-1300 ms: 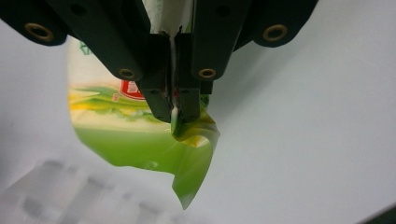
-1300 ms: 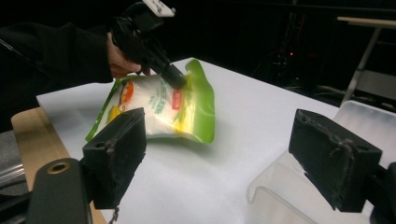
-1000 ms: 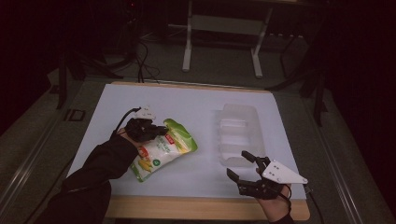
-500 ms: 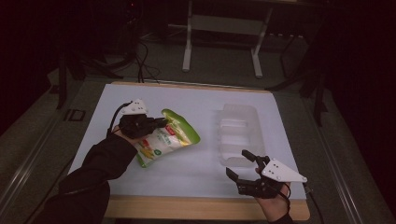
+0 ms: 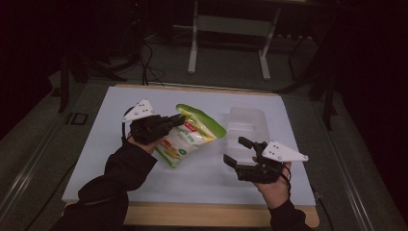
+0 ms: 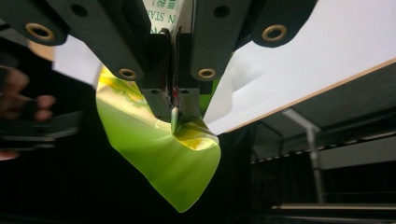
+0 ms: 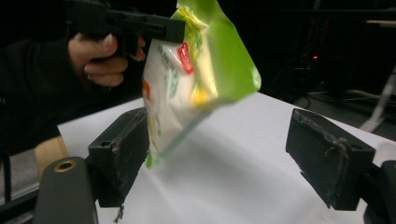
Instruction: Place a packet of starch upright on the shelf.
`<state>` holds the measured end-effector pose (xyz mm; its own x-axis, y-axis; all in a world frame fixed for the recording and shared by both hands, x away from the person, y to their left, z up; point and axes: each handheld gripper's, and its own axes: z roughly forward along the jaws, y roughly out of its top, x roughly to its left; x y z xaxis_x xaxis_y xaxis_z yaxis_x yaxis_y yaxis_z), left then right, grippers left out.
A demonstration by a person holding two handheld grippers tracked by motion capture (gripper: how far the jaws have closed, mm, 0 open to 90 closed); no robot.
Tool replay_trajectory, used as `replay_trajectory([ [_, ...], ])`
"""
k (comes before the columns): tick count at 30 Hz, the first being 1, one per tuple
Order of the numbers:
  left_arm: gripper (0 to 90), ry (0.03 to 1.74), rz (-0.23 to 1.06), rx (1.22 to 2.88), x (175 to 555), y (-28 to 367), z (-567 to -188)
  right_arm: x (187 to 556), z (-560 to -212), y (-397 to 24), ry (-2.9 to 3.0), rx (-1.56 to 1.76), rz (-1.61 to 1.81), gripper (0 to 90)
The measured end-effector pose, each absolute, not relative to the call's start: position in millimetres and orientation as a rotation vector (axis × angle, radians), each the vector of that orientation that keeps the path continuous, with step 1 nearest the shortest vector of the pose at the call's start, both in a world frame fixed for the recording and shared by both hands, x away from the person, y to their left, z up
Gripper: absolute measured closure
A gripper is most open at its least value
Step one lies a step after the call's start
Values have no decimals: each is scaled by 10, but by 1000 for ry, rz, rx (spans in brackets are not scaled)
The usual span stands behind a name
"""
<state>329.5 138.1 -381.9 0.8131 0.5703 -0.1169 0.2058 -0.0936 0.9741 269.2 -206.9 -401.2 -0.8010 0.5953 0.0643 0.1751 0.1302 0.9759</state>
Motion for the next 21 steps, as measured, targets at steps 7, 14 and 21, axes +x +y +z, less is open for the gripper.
replay_trajectory([
  [7,879,572,313,1612,3224,1244,-3800,2882,-3969,-1901,2110,741,1712,247],
  [14,879,552,284,1555,3167,1147,-3794,3023,-3996,-1750,2194,751,1790,343],
  [21,879,515,263,1544,3111,1059,-3766,3051,-3923,-1712,2242,685,1777,611],
])
